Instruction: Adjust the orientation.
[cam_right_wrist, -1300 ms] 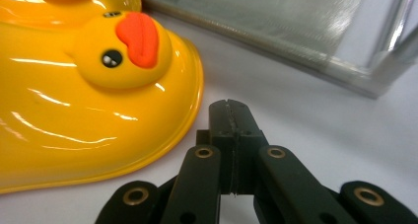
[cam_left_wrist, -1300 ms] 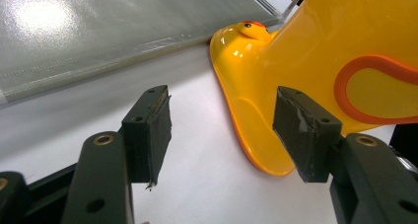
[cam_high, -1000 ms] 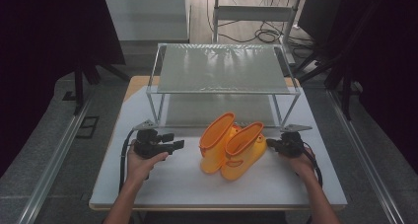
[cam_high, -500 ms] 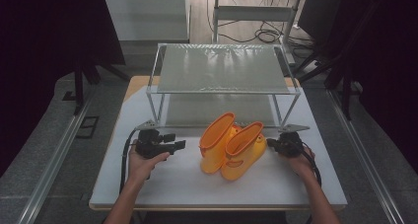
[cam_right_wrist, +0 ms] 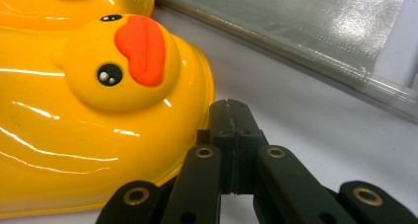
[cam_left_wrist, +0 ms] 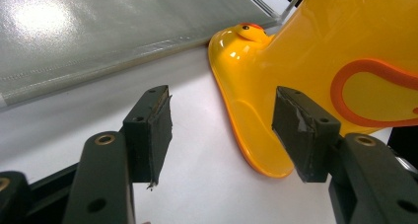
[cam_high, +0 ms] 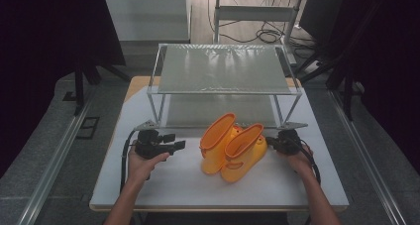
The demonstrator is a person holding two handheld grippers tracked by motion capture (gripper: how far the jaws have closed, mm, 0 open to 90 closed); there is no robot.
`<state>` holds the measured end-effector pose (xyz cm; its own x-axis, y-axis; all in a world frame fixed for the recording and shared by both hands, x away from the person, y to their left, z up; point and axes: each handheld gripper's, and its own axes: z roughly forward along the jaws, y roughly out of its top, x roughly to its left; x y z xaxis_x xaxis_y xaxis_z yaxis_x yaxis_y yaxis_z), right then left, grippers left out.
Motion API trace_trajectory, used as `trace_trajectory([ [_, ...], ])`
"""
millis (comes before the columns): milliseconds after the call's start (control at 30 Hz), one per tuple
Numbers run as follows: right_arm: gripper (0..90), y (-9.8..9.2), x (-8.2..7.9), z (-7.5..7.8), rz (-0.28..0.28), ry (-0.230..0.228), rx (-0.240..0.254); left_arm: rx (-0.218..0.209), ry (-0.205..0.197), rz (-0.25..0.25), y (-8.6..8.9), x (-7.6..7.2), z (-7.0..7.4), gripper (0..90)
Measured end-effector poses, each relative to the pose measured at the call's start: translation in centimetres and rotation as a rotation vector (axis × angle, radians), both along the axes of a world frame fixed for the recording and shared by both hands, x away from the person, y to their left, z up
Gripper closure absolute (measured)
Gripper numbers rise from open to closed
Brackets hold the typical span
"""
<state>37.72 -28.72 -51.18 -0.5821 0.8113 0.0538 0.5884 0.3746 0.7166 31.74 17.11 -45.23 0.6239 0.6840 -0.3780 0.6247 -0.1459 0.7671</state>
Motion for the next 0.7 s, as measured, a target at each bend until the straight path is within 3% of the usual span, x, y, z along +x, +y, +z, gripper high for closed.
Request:
trace_trajectory([
  [700,90.0,0.1,-1.1,0.1,0.028,-0.001,0.006,0.005,0.004,-0.01,-0.3,0.1,-0.1,40.3],
])
